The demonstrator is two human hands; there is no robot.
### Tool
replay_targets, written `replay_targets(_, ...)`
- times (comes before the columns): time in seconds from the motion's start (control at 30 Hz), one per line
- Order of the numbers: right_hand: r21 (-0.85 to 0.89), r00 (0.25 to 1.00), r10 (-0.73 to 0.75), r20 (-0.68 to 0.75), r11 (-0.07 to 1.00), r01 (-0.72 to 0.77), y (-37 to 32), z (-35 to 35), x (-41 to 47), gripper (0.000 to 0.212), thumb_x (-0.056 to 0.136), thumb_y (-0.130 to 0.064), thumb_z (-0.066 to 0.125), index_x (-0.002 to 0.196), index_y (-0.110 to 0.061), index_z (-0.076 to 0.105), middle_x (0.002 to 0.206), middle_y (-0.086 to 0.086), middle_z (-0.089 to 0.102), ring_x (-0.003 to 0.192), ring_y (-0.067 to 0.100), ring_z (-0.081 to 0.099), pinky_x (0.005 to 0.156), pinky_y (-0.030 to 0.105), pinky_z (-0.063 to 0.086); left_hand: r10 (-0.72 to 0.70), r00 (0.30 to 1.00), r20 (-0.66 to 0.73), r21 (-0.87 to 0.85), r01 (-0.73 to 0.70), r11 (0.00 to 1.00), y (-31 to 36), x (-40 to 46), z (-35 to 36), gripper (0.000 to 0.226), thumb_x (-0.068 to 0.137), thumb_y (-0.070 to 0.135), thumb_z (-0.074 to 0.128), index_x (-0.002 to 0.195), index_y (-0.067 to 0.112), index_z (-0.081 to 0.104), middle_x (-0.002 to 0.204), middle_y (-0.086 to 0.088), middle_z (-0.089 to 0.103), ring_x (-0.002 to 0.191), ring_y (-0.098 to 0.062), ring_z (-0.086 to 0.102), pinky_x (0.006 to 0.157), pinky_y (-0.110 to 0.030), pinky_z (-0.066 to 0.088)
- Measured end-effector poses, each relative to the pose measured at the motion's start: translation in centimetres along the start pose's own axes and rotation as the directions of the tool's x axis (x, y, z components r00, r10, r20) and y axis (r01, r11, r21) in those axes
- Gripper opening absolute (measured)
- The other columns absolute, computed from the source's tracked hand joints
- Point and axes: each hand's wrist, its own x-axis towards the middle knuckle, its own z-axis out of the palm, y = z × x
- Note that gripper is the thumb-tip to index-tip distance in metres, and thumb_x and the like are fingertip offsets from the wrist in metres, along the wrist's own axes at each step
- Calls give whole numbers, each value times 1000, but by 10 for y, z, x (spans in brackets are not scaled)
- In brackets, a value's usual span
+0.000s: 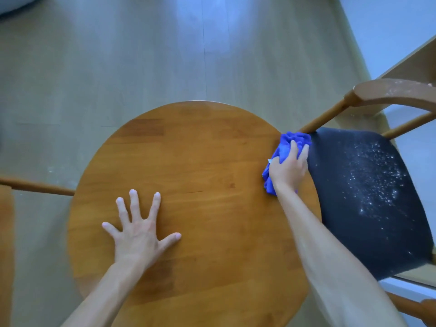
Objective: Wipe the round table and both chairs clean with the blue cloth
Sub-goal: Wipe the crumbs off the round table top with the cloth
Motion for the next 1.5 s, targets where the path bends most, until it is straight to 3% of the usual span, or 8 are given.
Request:
replay_targets(0.2, 101, 827, -523, 204, 852, 514, -56, 39, -93, 66, 70, -19, 60, 136, -18, 55, 153, 15, 36, 132, 38, 44, 109, 42, 39, -13, 1000, 16, -3, 13, 1000, -2, -1, -4, 110, 66, 88, 40, 145, 42, -20, 154, -9, -27, 142, -38, -19, 107, -67, 20)
replay_targets(0.43, 155, 471, -825, 313, 534, 831, 71, -38, -142, 55, 78, -14, 63, 132, -20, 59, 151, 11, 39, 136, 30, 43, 101, 48, 45, -18, 1000, -8, 1, 18, 1000, 3, -4, -11, 110, 64, 89, 41, 147, 42, -15, 156, -10, -21, 143, -38, -14, 106, -65, 24)
replay_targets(0.67, -42, 967, -255, 4, 966, 255, 38, -10, -54, 60, 81, -15, 57, 140, -13, 48, 156, 16, 27, 135, 36, 38, 107, 42, 36, -10, 998, -62, -13, 9, 1000, 1, 0, -2, 115, 54, 86, 56, 150, 35, 19, 158, -17, 6, 142, -45, 7, 91, -72, 31)
replay_targets(0.8, 12, 993, 57, -105, 998, -56, -41, 36, 3, 61, 86, -15, 58, 144, -12, 41, 157, 23, 19, 134, 44, 36, 111, 42, 28, 44, 994, -104, -57, -50, 997, -2, 4, 2, 121, 40, 80, 69, 143, 28, 34, 150, -24, 29, 134, -51, 27, 78, -77, 35)
replay_targets(0.93, -11, 987, -158, 6, 987, 158, -118, 79, 3, 62, 83, -19, 58, 143, -12, 45, 156, 22, 23, 138, 41, 33, 113, 39, 24, 29, 993, -117, -42, -34, 999, -2, 4, 5, 120, 46, 83, 63, 147, 28, 32, 154, -23, 18, 138, -50, 18, 84, -77, 32)
replay_targets(1.13, 97, 720, -662, 207, 746, 658, -173, 108, -94, 58, 78, -29, 63, 134, -19, 56, 151, 14, 39, 129, 37, 47, 105, 43, 43, 14, 998, -59, -64, -18, 998, -4, 4, 0, 122, 39, 79, 72, 144, 26, 39, 152, -24, 24, 137, -50, 23, 82, -78, 33)
replay_targets(1.33, 255, 335, -891, 305, 415, 873, -64, 39, -112, 48, 81, -17, 61, 129, -14, 62, 149, 14, 42, 133, 30, 46, 104, 45, 43, 1, 1000, -1, -95, -1, 995, -1, 2, -6, 123, 42, 81, 69, 147, 29, 31, 155, -19, 12, 140, -46, 14, 87, -76, 31)
replay_targets(1.5, -7, 797, -572, 193, 812, 584, 25, -19, -56, 58, 81, -28, 51, 137, -14, 54, 156, 8, 31, 139, 25, 36, 106, 44, 42, 26, 998, 60, -21, -24, 999, 3, 0, -13, 109, 73, 83, 38, 141, 35, -32, 145, -18, -43, 135, -45, -33, 105, -71, 9)
